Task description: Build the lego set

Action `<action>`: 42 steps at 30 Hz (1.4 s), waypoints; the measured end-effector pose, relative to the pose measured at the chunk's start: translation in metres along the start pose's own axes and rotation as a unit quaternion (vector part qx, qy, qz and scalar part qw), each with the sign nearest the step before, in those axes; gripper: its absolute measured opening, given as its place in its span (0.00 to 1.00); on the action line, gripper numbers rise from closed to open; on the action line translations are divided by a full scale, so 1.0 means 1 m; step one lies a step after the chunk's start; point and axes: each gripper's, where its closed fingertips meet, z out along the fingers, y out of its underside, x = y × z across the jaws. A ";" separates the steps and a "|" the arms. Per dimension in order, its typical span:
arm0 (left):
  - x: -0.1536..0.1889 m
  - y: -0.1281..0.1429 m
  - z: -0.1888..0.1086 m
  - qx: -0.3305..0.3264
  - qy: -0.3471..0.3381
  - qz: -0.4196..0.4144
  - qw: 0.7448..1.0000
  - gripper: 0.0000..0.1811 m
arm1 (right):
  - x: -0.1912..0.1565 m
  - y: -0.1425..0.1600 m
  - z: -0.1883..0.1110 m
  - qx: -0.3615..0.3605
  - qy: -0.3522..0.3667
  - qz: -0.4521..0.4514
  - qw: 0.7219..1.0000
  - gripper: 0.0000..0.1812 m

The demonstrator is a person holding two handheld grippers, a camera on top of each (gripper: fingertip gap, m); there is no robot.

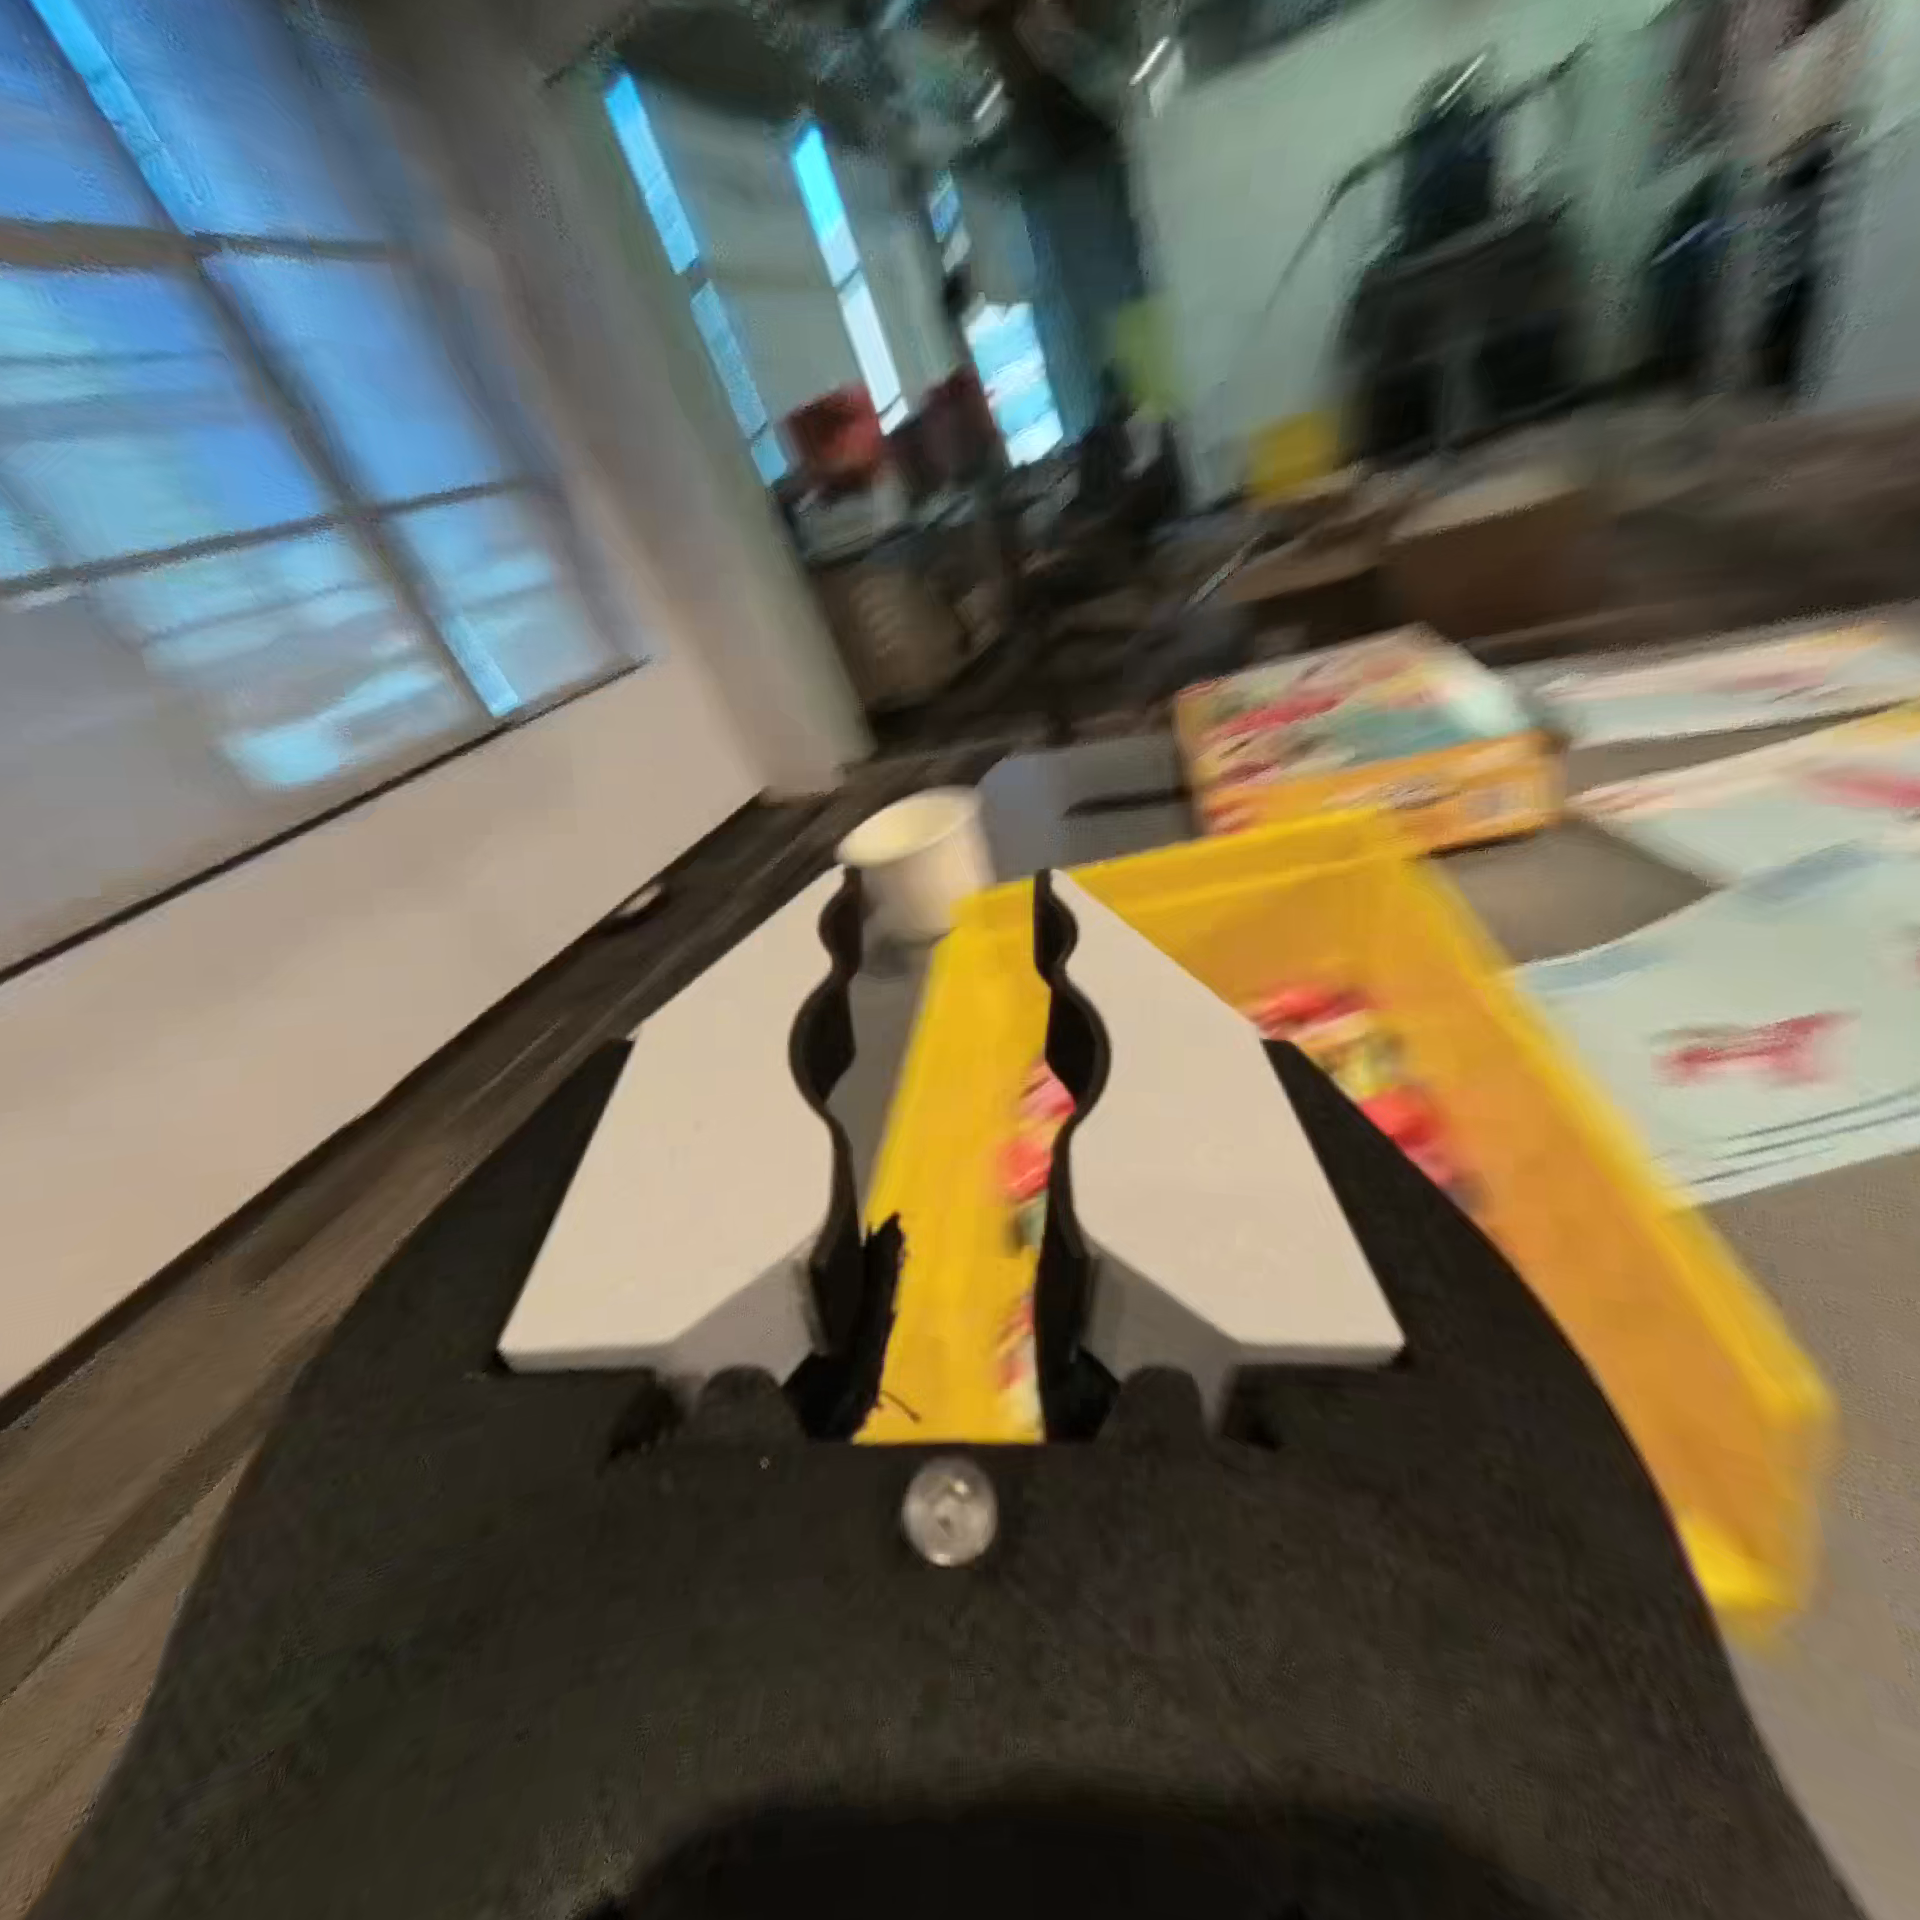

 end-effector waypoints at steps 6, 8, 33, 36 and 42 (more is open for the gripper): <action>-0.028 0.104 0.013 -0.188 0.051 -0.063 0.979 0.47 | 0.001 0.001 0.000 -0.002 0.003 0.006 1.000 0.00; -0.023 0.132 0.016 -0.228 0.073 -0.081 0.968 0.48 | 0.006 0.000 -0.002 0.001 0.018 0.001 1.000 0.00; 0.016 0.161 -0.004 -0.242 0.125 -0.093 0.958 0.03 | -0.001 0.003 0.000 -0.009 0.002 -0.009 1.000 0.00; 0.024 0.158 -0.014 -0.250 0.120 -0.054 0.959 0.04 | -0.002 0.003 0.000 -0.011 0.001 -0.012 1.000 0.00; 0.034 0.153 -0.034 -0.256 0.129 -0.058 0.956 0.04 | -0.004 0.004 0.001 -0.013 -0.003 -0.018 1.000 0.00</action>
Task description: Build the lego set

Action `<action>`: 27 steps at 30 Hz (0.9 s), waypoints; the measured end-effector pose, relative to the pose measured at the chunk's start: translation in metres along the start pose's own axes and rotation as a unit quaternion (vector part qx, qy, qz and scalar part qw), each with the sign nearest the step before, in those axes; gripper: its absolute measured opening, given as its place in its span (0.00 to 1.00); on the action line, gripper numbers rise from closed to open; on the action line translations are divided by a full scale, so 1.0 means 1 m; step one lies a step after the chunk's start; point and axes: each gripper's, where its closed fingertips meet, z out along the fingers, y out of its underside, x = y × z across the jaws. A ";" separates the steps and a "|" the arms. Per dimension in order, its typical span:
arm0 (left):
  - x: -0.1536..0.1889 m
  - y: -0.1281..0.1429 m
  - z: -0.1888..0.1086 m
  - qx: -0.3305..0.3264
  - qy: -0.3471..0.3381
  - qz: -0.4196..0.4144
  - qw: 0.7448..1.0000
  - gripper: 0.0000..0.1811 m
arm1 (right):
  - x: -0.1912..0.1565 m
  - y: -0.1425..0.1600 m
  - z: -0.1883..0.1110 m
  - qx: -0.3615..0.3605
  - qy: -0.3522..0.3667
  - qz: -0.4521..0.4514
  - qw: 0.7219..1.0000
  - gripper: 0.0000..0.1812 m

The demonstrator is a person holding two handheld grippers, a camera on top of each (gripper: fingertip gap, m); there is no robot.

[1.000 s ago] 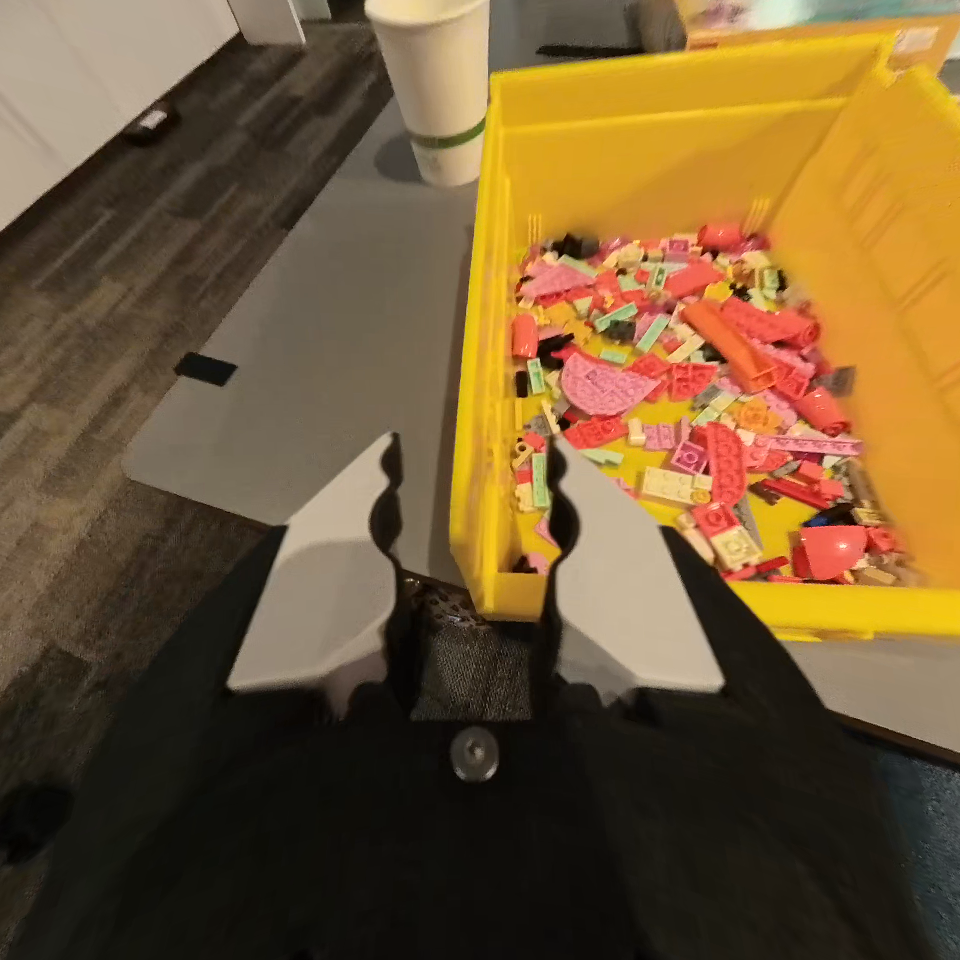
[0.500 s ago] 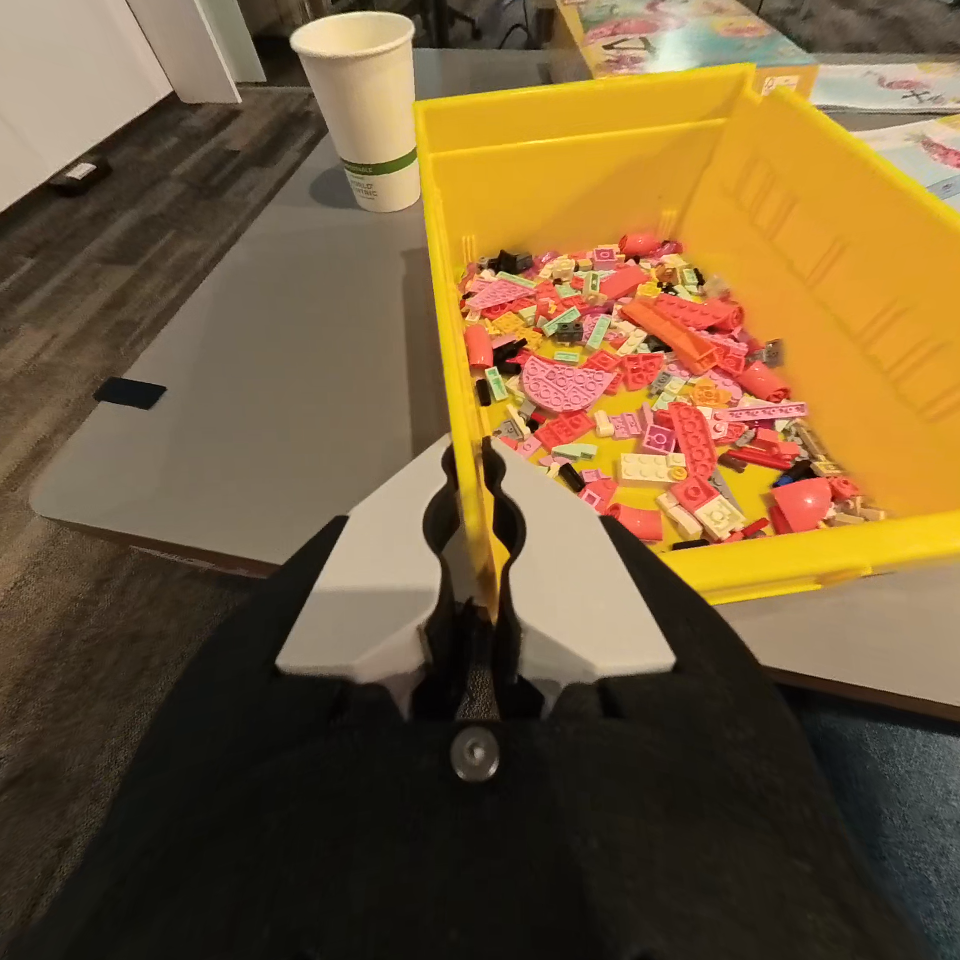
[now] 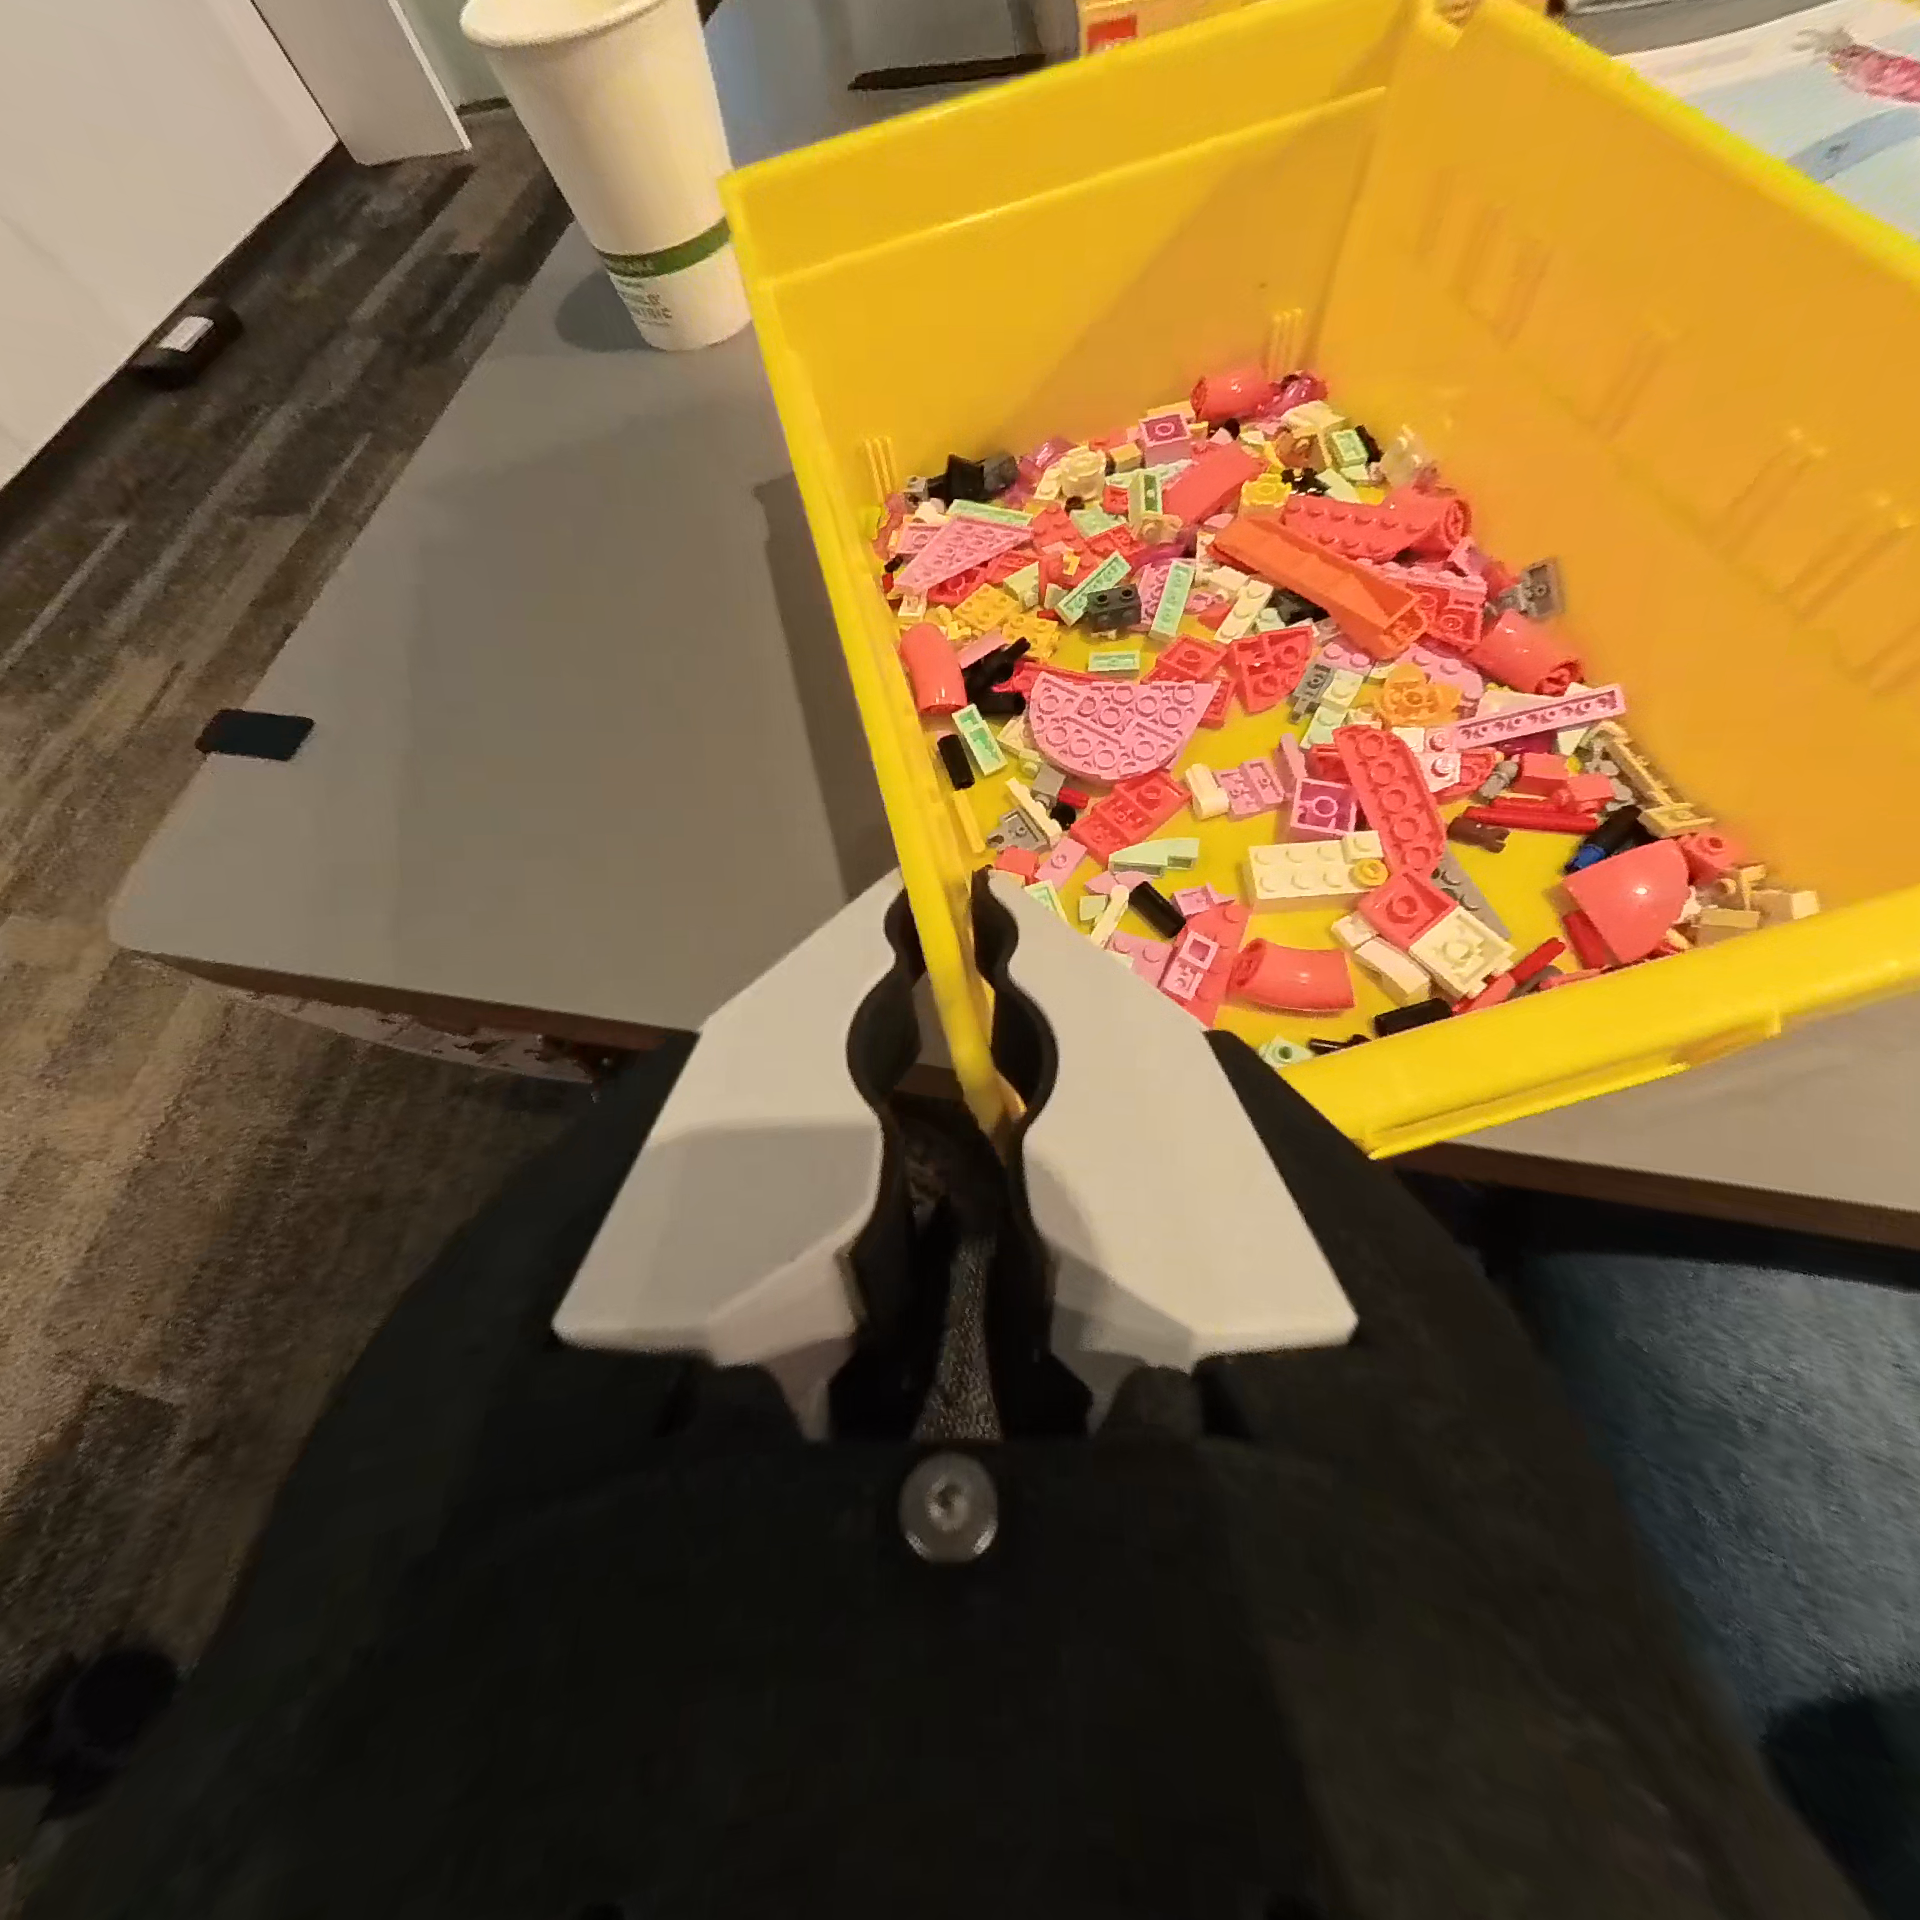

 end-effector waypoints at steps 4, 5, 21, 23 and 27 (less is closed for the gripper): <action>0.014 -0.001 -0.014 -0.011 -0.008 0.014 1.000 0.04 | 0.000 0.000 0.000 -0.002 0.001 -0.002 1.000 0.00; 0.018 -0.002 -0.017 -0.010 -0.013 0.022 1.000 0.04 | 0.000 0.001 0.000 -0.003 0.002 -0.003 1.000 0.00; 0.038 0.014 -0.031 -0.027 0.010 0.020 0.999 0.04 | -0.002 0.003 0.001 -0.011 -0.001 -0.016 1.000 0.00; 0.038 0.015 -0.030 -0.025 0.013 0.019 0.999 0.04 | -0.003 0.003 0.002 -0.012 -0.002 -0.018 1.000 0.00; 0.039 0.015 -0.030 -0.026 0.025 0.030 0.999 0.05 | -0.003 0.003 0.002 -0.014 -0.003 -0.021 1.000 0.00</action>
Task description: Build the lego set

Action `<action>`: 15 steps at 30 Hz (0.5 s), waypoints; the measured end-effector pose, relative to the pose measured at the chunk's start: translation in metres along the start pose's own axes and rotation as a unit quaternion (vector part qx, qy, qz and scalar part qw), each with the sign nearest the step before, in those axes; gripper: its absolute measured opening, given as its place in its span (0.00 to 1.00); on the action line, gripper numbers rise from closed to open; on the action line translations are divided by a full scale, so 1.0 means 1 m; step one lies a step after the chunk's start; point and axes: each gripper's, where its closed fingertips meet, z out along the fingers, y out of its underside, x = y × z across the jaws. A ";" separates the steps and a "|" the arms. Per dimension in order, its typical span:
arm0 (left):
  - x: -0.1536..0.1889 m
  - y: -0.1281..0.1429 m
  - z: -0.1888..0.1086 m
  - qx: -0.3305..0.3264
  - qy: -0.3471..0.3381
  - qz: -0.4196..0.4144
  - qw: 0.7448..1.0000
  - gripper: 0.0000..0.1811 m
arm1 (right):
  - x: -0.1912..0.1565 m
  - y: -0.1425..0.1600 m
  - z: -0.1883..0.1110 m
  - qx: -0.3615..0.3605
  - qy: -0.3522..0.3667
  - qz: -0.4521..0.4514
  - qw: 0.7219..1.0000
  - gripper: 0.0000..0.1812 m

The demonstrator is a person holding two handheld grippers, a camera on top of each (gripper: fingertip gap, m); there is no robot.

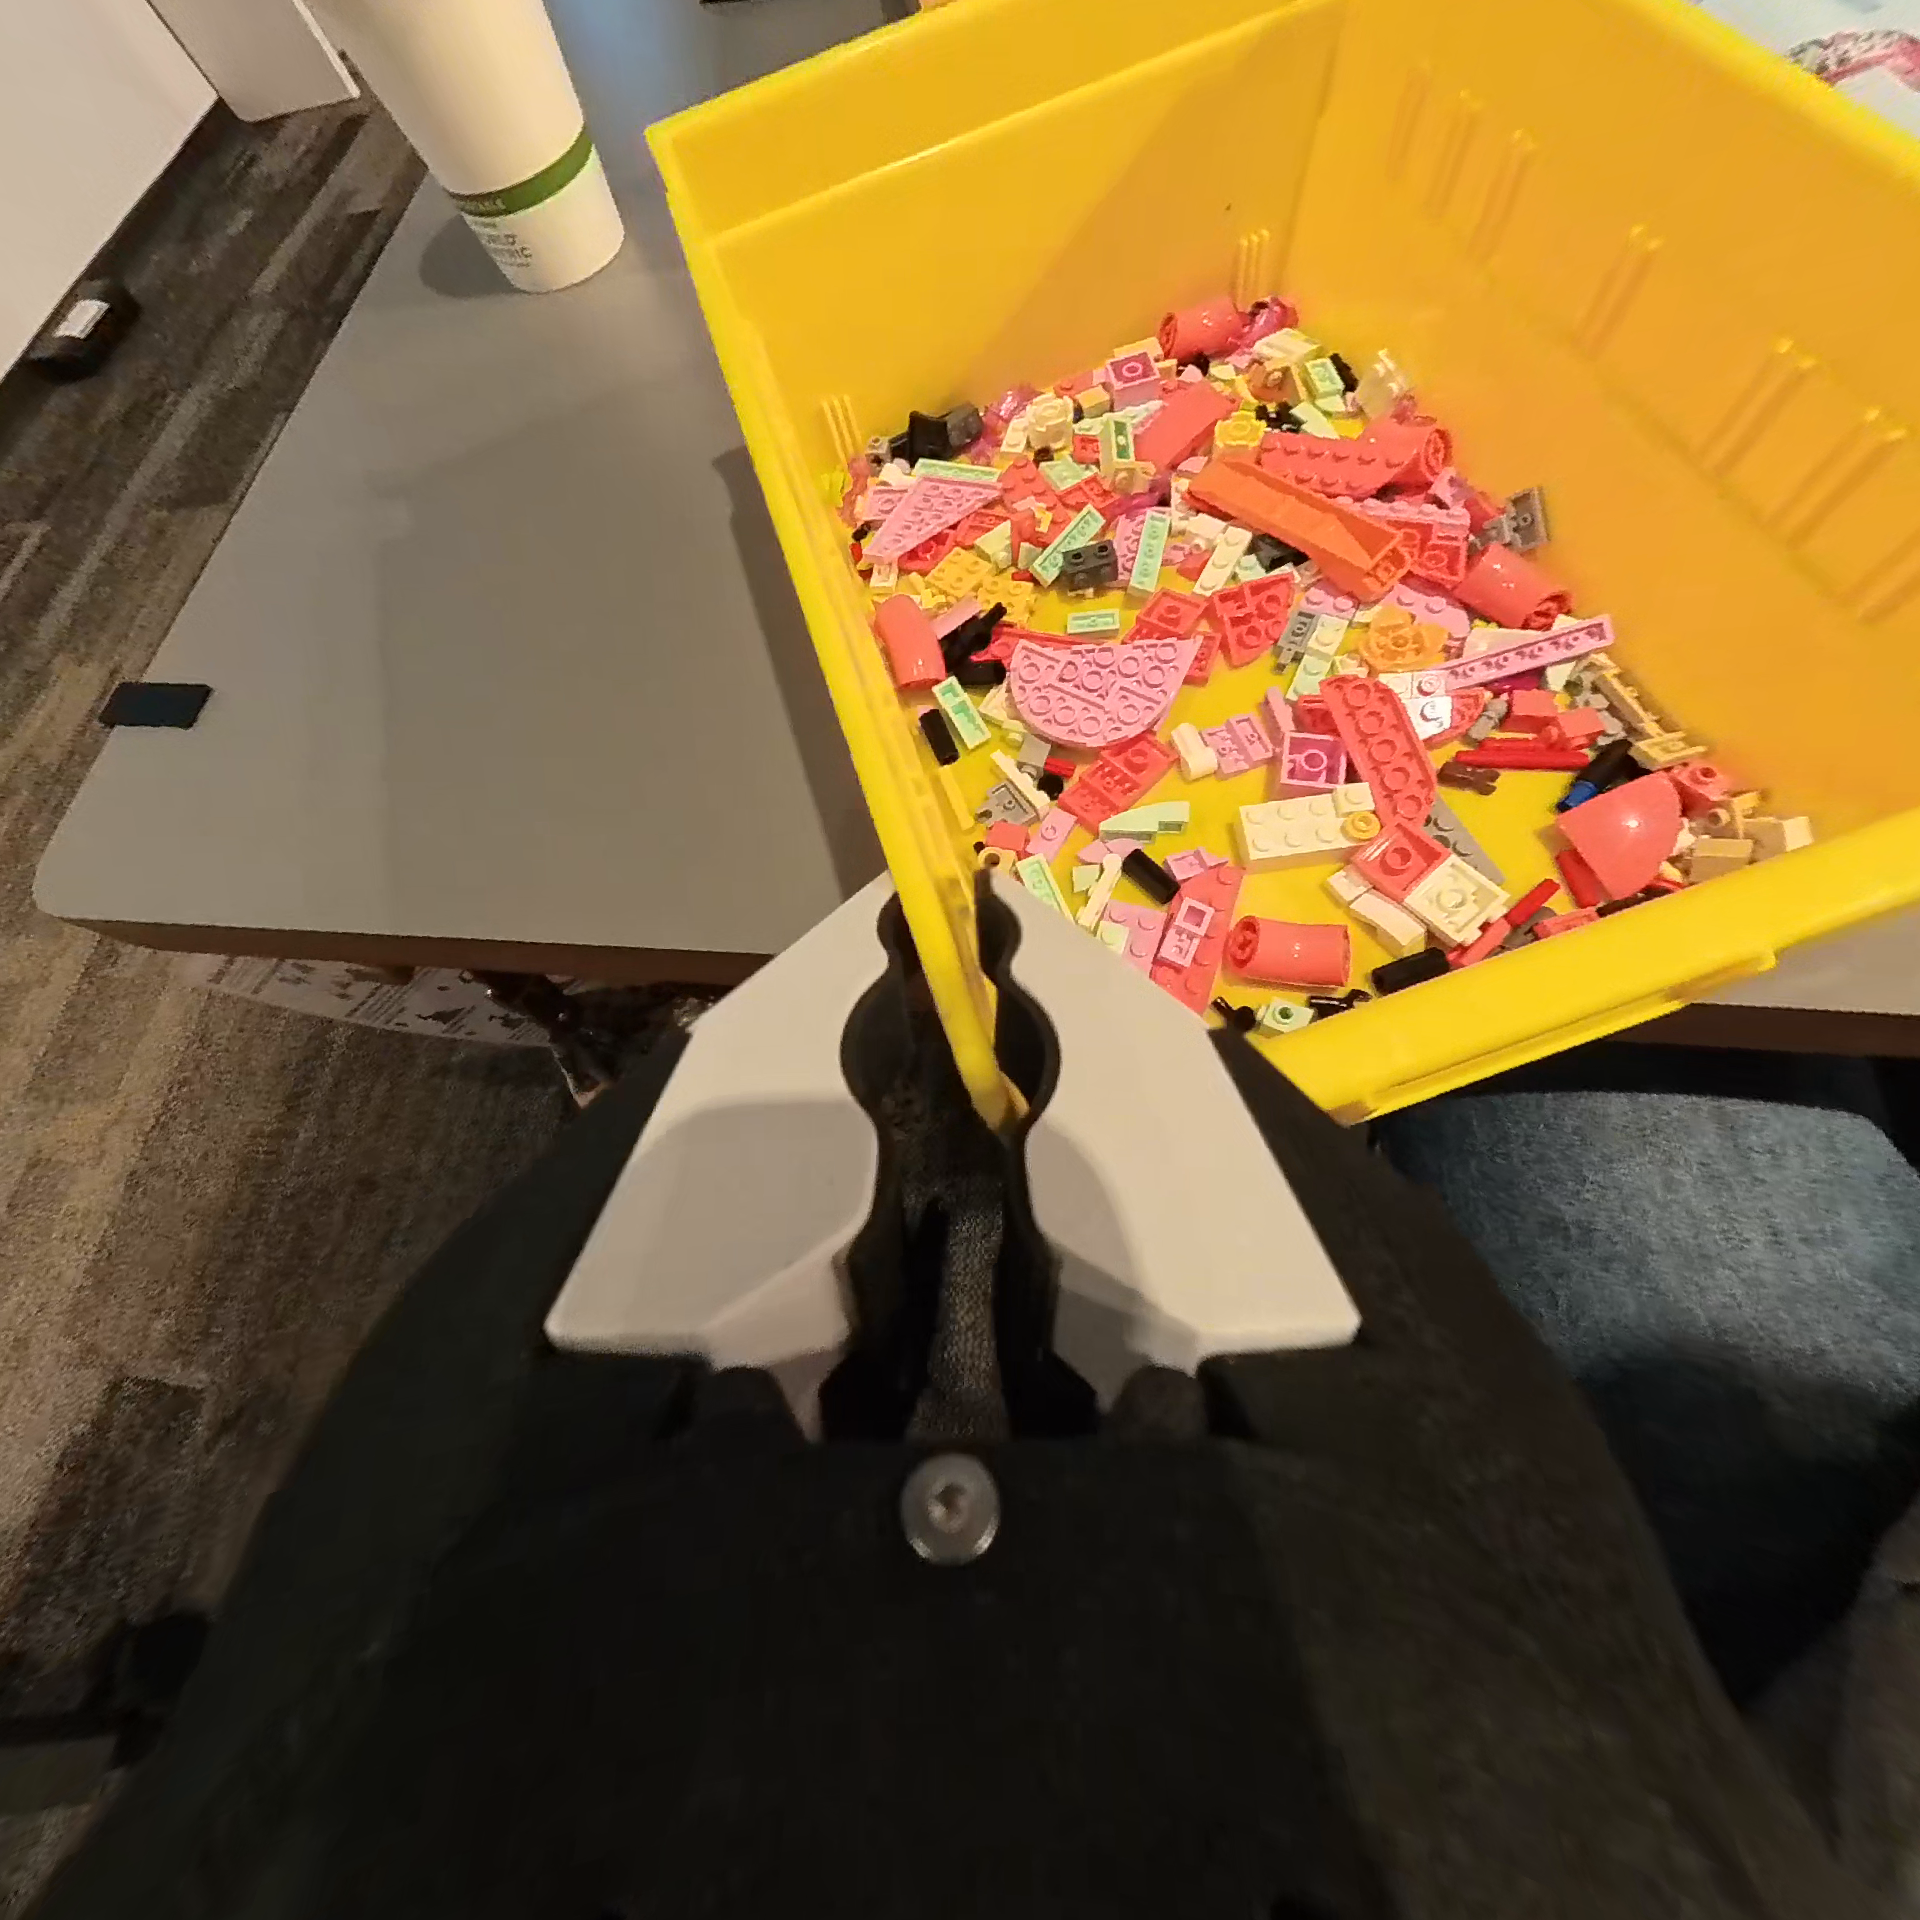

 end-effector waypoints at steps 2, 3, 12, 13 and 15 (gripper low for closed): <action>0.002 0.001 -0.001 -0.006 0.008 0.007 1.000 0.06 | 0.000 0.000 0.000 0.000 0.000 0.000 1.000 0.00; 0.004 0.001 -0.001 -0.010 0.016 0.002 1.000 0.09 | 0.000 0.000 0.000 0.000 0.001 0.000 1.000 0.00; -0.016 -0.078 -0.054 0.223 0.013 -0.100 0.970 0.48 | 0.005 0.000 -0.001 0.002 0.012 0.011 1.000 0.00; -0.017 -0.090 -0.063 0.260 0.010 -0.101 0.960 0.48 | 0.004 0.000 0.000 0.002 0.010 0.010 1.000 0.00; -0.006 -0.107 -0.071 0.293 0.023 -0.075 0.953 0.45 | 0.002 -0.001 0.000 0.002 0.006 0.007 1.000 0.00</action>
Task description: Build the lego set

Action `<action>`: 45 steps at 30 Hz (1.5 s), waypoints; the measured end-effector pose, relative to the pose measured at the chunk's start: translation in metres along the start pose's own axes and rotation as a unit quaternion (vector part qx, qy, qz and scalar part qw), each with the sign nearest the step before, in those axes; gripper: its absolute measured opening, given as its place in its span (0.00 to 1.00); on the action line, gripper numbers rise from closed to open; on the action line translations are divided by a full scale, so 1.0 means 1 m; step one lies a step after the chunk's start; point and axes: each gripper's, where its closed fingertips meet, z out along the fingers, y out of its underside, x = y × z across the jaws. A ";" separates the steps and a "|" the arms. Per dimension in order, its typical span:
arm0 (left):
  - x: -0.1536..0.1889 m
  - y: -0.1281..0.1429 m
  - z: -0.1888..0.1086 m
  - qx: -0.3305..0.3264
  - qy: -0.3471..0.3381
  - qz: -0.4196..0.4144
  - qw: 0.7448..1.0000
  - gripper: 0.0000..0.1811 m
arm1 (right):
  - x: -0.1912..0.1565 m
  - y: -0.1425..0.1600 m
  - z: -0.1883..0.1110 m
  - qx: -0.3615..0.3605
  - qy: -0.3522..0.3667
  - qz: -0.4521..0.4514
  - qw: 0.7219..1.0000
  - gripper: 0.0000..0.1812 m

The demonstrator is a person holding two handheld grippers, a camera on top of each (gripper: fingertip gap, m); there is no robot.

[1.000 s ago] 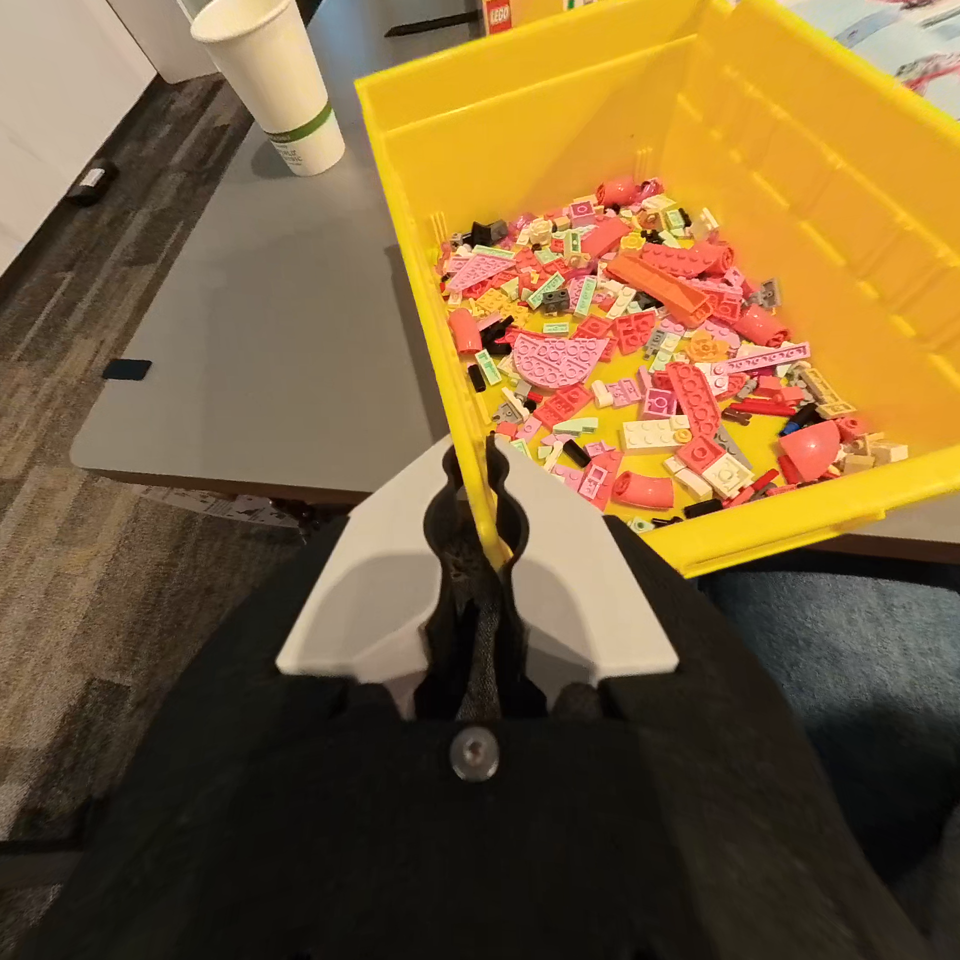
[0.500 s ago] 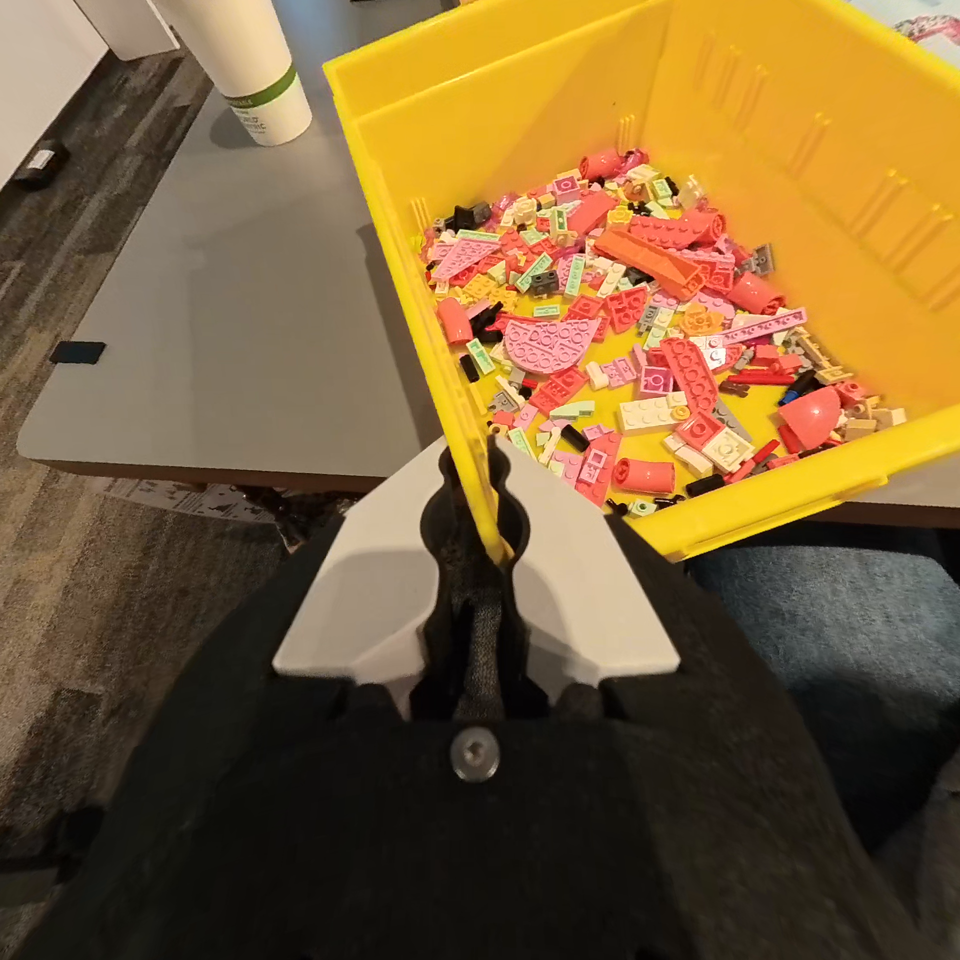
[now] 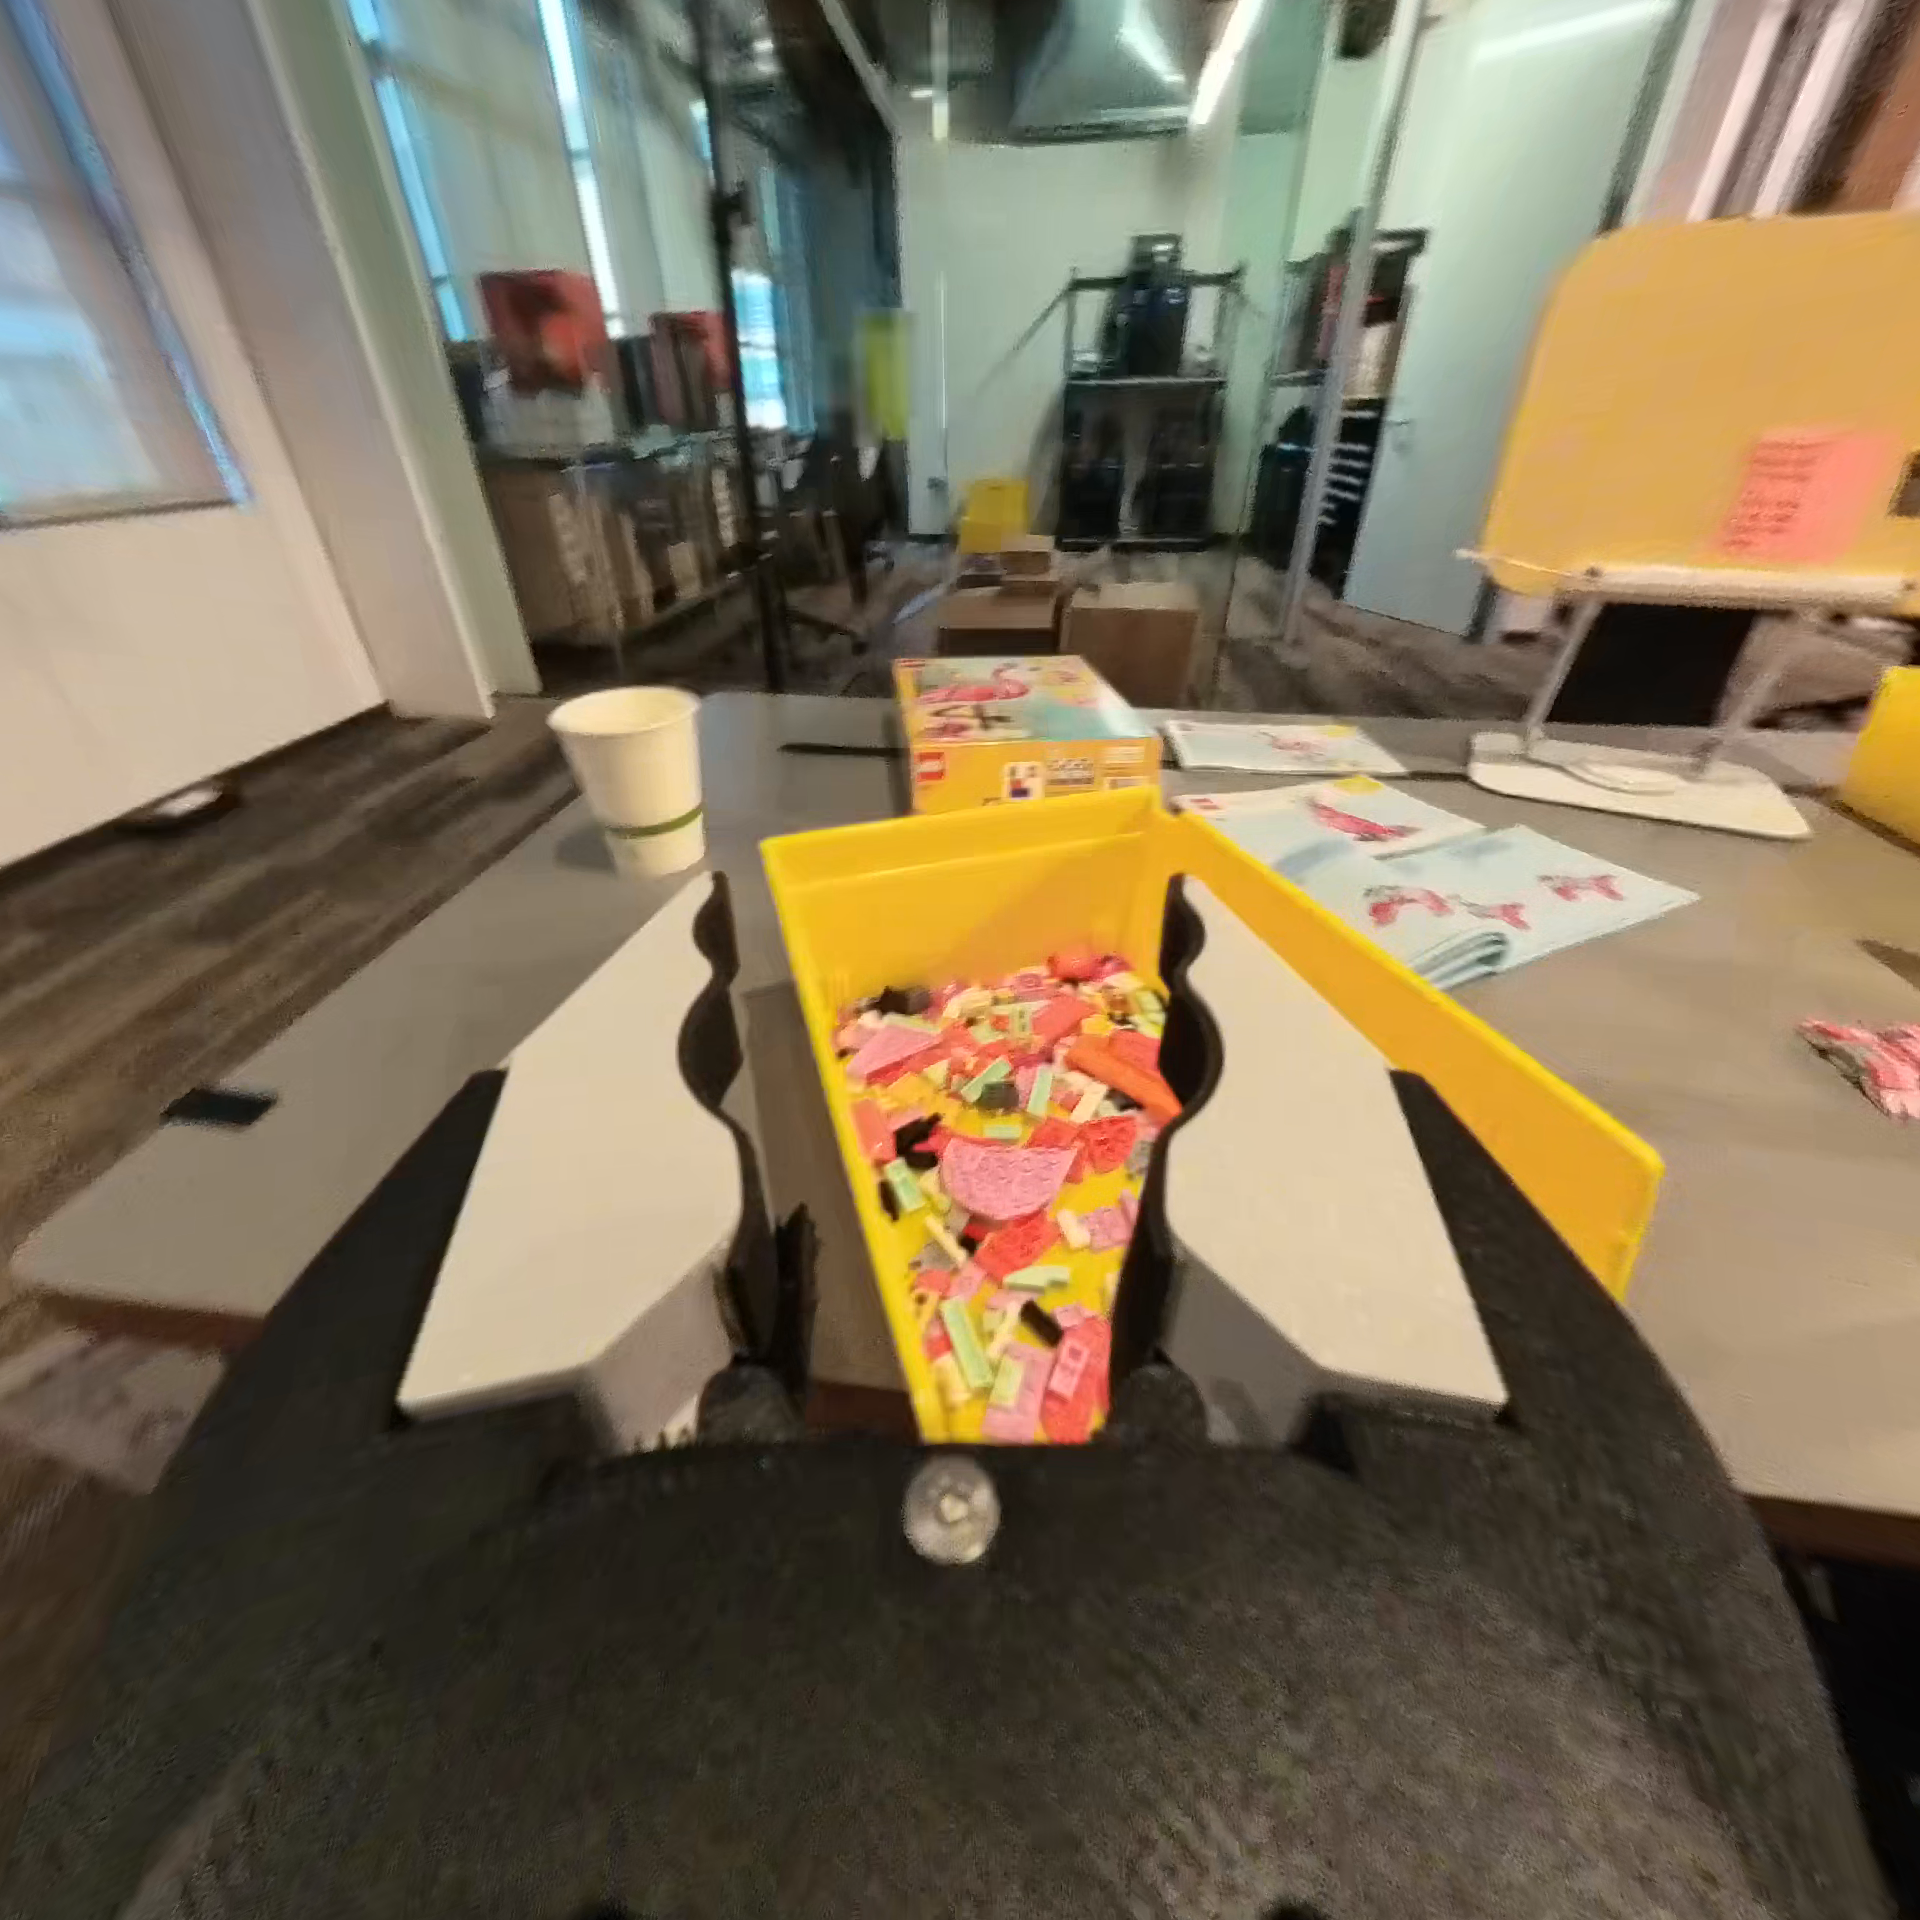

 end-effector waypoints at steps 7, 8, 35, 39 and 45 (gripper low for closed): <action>0.079 0.035 0.061 -0.157 0.157 -0.023 0.975 0.58 | 0.000 -0.001 0.000 0.004 -0.001 0.005 1.000 0.00; 0.084 0.046 0.068 -0.190 0.167 -0.014 0.967 0.52 | 0.001 -0.001 -0.001 0.005 -0.001 0.006 1.000 0.00; 0.049 0.157 0.112 -0.463 0.133 0.095 0.871 0.08 | -0.017 -0.003 0.003 0.004 -0.040 -0.023 0.999 0.00; 0.025 0.158 0.130 -0.456 0.081 0.094 0.881 0.09 | -0.018 -0.003 0.004 0.004 -0.041 -0.025 0.999 0.00; 0.040 0.161 0.117 -0.473 0.107 0.079 0.871 0.30 | -0.017 -0.003 0.003 0.005 -0.040 -0.023 0.999 0.00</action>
